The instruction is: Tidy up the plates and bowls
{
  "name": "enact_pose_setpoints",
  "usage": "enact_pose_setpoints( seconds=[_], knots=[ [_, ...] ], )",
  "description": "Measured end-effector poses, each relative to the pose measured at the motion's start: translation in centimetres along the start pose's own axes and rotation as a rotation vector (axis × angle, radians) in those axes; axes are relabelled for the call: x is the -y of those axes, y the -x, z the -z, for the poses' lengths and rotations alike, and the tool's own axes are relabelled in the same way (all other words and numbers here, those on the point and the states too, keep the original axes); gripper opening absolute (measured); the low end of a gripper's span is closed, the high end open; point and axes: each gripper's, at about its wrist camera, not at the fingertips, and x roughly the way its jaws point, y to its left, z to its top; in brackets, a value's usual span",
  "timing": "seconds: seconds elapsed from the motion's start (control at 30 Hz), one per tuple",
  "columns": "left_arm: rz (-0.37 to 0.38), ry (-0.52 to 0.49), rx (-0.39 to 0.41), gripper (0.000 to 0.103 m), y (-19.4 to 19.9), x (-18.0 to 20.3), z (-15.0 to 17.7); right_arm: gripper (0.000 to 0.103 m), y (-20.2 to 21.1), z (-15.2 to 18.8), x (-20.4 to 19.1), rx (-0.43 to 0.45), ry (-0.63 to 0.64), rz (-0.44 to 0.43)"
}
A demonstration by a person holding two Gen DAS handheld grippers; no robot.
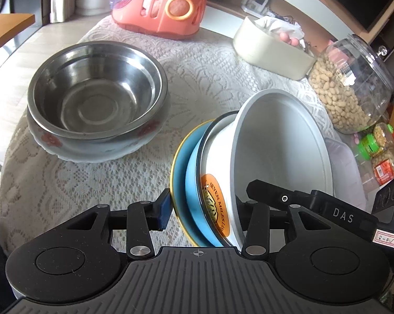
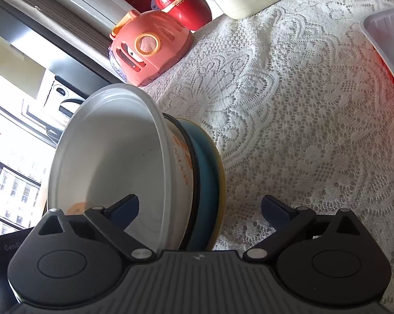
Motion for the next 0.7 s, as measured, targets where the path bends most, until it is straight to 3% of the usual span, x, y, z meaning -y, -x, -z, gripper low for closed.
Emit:
enact_pose_setpoints(
  seconds=[0.33,0.7],
  knots=[
    [-0.059,-0.036,0.004,0.05,-0.3,0.5,0.6,0.1,1.6,0.7,1.0,0.066,-0.027,-0.031],
    [0.076,-0.064,-0.072,0.051,-1.9,-1.3,-2.0,0.1,1.3,0.6,0.7,0.083,-0.034,-0.01]
  ],
)
